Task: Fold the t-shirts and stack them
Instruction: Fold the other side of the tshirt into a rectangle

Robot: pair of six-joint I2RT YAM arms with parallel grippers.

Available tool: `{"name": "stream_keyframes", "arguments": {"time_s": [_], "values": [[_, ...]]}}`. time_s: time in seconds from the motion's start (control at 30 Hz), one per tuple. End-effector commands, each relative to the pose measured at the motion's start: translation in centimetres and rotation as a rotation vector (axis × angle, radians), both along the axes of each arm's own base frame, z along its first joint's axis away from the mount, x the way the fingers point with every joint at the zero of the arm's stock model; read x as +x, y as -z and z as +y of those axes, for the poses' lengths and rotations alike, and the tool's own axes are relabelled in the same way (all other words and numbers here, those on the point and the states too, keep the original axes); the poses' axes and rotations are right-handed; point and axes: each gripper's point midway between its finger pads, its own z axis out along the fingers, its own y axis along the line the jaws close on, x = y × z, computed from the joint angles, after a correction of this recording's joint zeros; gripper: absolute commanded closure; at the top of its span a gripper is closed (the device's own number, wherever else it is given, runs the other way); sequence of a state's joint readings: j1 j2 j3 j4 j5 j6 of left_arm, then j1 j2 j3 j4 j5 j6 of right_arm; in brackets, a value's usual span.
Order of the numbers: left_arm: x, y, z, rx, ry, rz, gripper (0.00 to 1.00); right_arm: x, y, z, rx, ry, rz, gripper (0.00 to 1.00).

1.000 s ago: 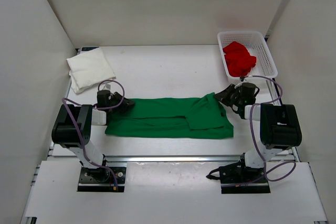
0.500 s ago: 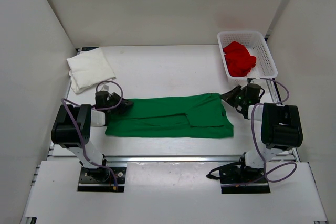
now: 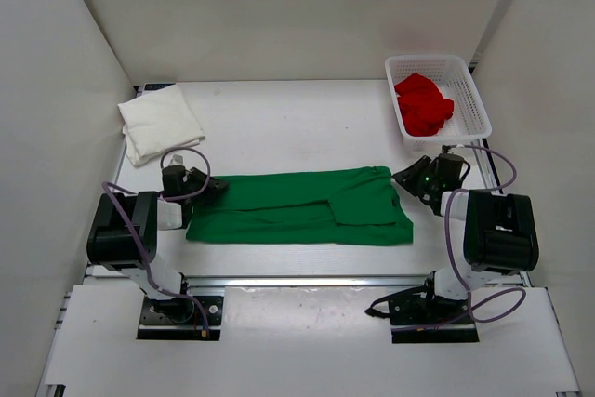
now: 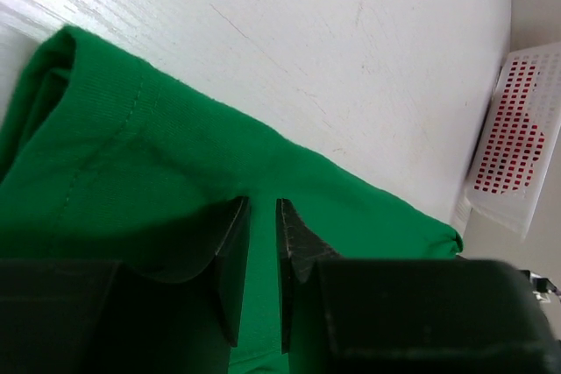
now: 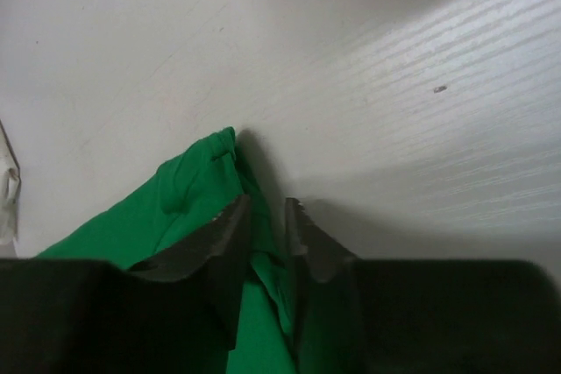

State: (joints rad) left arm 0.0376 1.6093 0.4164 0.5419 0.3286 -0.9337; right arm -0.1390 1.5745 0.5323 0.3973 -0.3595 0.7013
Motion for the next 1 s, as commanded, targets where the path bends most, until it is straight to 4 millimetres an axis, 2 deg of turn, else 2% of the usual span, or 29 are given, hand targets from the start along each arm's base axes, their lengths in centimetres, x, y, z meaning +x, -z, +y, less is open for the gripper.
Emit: {"name": "stream_keyframes", "arguments": {"time_s": [0.0, 0.03, 0.13, 0.23, 0.3, 0.37, 0.5, 0.53, 0.6, 0.67, 0.73, 0.8, 0.97], "values": [[0.1, -1.0, -0.2, 0.023, -0.003, -0.028, 0.70, 1.0, -2.6, -0.9, -0.014, 0.016, -0.108, 0.76], [0.1, -1.4, -0.4, 0.028, 0.004, -0.044, 0.70, 1.3, -3.0, -0.9, -0.007, 0.008, -0.124, 0.70], [0.2, -2.2, -2.0, 0.047, 0.046, -0.062, 0.70, 3.1, -4.4, -0.3, -0.007, -0.049, -0.154, 0.66], [0.4, -3.0, -3.5, 0.069, 0.088, -0.088, 0.69, 4.3, -3.4, 0.6, -0.009, -0.080, -0.128, 0.63], [0.4, -3.0, -5.0, 0.083, 0.138, -0.089, 0.69, 4.8, -2.9, 1.7, 0.022, -0.126, -0.118, 0.64], [0.7, -3.4, -6.7, 0.092, 0.178, -0.100, 0.69, 5.3, -2.5, 1.8, 0.039, -0.126, -0.108, 0.65], [0.7, -2.6, -9.0, 0.090, 0.240, -0.081, 0.68, 4.8, -1.1, 2.5, 0.049, -0.141, -0.065, 0.67], [0.8, -2.7, -9.1, 0.076, 0.240, -0.081, 0.69, 4.8, -1.5, 2.6, 0.052, -0.141, -0.070, 0.67], [0.8, -2.0, -9.1, 0.075, 0.239, -0.067, 0.68, 4.6, -0.9, 2.7, 0.050, -0.149, -0.067, 0.71], [0.8, -1.4, -8.2, 0.061, 0.220, -0.047, 0.69, 4.5, -1.1, 3.0, 0.079, -0.156, -0.068, 0.78], [0.5, -0.8, -7.5, 0.031, 0.204, -0.028, 0.69, 4.5, -1.3, 2.9, 0.090, -0.158, -0.073, 0.92], [-0.2, 0.1, -6.5, 0.005, 0.181, 0.001, 0.69, 4.6, -1.4, 2.3, 0.089, -0.130, -0.077, 0.99], [-0.6, 0.5, -4.7, -0.022, 0.131, 0.007, 0.70, 4.2, -1.9, 0.4, 0.066, -0.047, -0.087, 1.00]]}}
